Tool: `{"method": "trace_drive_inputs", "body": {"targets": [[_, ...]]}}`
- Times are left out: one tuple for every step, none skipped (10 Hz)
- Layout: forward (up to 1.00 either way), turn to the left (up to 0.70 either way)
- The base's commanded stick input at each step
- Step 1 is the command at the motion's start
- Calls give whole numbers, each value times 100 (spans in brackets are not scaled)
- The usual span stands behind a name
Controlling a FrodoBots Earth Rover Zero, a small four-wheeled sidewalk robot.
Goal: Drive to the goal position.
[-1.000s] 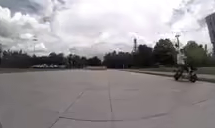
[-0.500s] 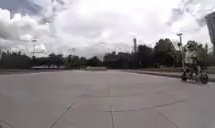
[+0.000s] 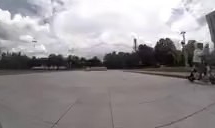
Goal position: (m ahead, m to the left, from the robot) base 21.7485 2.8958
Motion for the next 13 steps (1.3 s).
{"method": "trace_drive_inputs", "body": {"targets": [[100,2],[100,2],[100,2],[100,2],[100,2],[100,2],[100,2],[100,2],[100,2],[100,2],[100,2],[100,2],[100,2]]}}
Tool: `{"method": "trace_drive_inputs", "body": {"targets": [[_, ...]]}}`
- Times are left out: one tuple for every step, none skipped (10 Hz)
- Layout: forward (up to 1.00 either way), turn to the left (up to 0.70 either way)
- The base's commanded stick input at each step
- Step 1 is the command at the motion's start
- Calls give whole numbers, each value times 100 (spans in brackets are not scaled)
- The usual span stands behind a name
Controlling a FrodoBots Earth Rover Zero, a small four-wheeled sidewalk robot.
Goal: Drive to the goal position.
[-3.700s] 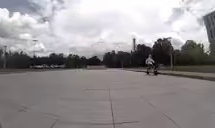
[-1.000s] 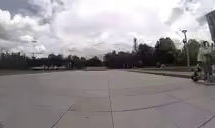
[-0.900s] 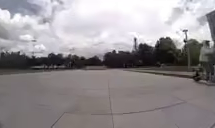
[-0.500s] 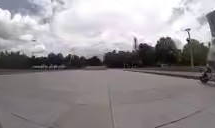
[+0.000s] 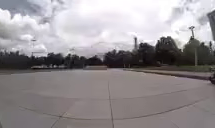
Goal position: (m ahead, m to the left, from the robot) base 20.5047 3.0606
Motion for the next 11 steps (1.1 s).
{"method": "trace_drive_inputs", "body": {"targets": [[100,2],[100,2],[100,2],[100,2],[100,2],[100,2],[100,2],[100,2],[100,2],[100,2],[100,2]]}}
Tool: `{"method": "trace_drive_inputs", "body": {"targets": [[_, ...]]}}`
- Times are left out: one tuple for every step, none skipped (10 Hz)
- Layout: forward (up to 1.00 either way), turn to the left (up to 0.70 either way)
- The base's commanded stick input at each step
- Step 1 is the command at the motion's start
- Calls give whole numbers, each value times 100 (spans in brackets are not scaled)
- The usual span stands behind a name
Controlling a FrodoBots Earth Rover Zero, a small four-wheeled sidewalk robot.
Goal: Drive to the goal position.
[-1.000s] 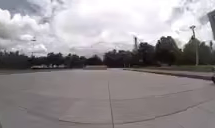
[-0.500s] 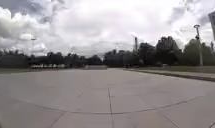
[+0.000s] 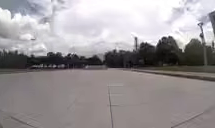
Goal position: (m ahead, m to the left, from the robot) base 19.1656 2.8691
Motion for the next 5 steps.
{"method": "trace_drive_inputs", "body": {"targets": [[100,2],[100,2],[100,2],[100,2],[100,2]]}}
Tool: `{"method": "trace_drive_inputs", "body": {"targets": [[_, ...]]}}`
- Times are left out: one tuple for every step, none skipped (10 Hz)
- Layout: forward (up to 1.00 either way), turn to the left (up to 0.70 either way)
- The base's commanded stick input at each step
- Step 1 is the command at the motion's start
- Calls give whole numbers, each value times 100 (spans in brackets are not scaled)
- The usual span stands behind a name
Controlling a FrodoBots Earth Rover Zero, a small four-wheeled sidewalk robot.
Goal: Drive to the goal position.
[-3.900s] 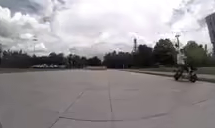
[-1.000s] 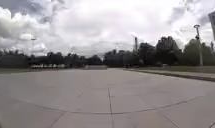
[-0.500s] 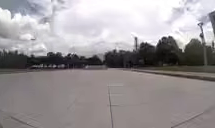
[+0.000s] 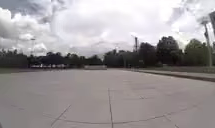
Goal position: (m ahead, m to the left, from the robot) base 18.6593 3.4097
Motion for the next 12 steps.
{"method": "trace_drive_inputs", "body": {"targets": [[100,2],[100,2],[100,2],[100,2],[100,2],[100,2],[100,2],[100,2],[100,2],[100,2],[100,2],[100,2]]}}
